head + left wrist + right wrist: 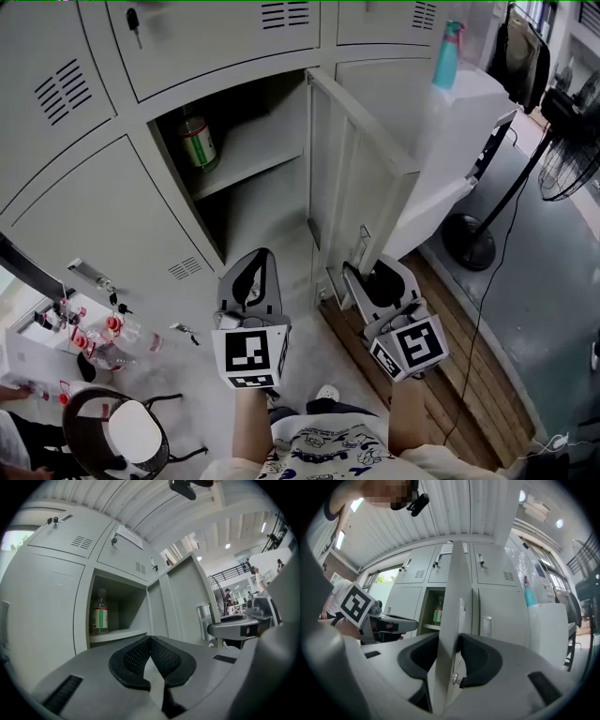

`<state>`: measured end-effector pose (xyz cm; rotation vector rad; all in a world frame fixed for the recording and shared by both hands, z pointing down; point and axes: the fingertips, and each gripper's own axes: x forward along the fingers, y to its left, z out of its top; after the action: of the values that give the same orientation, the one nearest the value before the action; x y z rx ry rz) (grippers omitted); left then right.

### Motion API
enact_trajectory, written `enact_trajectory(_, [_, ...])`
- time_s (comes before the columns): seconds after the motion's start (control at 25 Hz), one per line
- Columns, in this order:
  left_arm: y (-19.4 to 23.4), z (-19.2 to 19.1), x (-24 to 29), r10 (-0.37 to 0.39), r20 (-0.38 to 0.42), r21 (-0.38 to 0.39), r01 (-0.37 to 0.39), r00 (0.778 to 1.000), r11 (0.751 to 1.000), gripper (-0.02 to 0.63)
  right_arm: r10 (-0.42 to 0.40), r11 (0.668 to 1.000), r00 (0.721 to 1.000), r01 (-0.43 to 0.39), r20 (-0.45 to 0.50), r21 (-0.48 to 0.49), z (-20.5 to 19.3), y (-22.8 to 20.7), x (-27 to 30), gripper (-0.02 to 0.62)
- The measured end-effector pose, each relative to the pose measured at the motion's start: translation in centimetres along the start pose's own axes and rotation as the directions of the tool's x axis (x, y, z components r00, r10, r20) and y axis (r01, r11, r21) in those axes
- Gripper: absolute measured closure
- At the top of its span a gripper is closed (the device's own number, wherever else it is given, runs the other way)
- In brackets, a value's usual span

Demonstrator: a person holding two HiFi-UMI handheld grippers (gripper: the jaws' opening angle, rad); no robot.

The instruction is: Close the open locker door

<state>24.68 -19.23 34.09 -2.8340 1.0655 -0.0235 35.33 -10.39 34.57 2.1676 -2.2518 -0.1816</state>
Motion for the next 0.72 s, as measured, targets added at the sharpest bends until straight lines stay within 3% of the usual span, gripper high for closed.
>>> enact_trajectory(0.72, [3.2, -0.1, -2.6, 0.066, 0.006, 0.0, -0.066, 0.998, 0.998, 0.603, 0.055, 0.998, 0.998, -0.055, 0.001, -0.004, 0.3, 3.3, 1.4, 0.436])
